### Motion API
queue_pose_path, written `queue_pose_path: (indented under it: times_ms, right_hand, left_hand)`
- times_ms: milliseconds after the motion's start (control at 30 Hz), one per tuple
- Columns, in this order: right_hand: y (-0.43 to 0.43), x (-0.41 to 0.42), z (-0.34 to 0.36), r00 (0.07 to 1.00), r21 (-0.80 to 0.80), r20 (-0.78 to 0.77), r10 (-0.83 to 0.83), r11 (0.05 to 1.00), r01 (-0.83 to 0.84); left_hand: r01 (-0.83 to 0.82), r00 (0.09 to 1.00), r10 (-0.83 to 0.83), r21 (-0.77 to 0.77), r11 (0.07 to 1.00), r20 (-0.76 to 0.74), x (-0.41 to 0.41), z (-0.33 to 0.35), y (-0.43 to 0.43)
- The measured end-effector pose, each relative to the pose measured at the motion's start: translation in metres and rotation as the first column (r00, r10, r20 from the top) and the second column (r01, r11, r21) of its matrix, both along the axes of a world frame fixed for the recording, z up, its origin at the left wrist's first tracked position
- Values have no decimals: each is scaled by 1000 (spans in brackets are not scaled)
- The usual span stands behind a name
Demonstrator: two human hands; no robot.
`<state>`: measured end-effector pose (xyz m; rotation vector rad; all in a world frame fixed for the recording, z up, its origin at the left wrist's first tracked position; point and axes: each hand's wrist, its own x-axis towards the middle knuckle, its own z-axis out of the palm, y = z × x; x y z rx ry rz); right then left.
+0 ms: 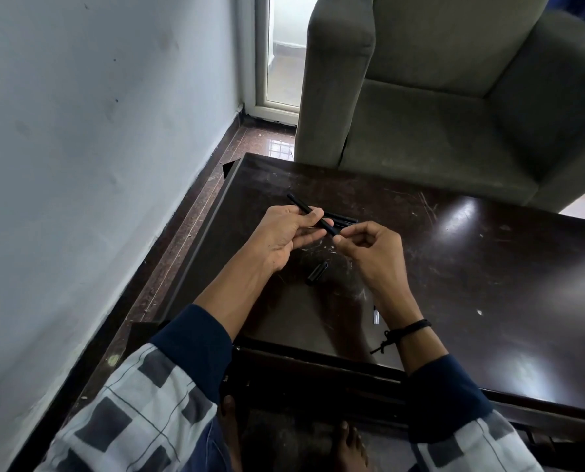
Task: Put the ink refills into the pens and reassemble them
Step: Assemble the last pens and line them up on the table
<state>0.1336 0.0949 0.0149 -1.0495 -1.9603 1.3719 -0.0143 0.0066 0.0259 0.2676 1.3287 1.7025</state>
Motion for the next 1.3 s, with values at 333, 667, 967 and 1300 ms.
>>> queue_pose_path:
  times_ms: [333, 667, 967, 1300]
  right_hand:
    - [0, -2, -1, 1000, 16, 7, -16, 1000, 16]
    - [0, -2, -1, 1000, -19, -29, -6, 1000, 6]
    - [3, -1, -2, 999, -71, -32, -1, 998, -1]
    - [4, 0, -4, 1000, -6, -12, 22, 1000, -22]
  left_hand:
    - [-2, 1000, 2, 3, 1000, -3, 0, -2, 0]
    - [-9, 1000, 9, -8, 1000, -11, 1, 0, 1]
    - [-6, 1000, 6, -3, 1000, -11, 0, 0, 0]
    - [6, 1000, -6, -14, 1000, -28, 2, -1, 0]
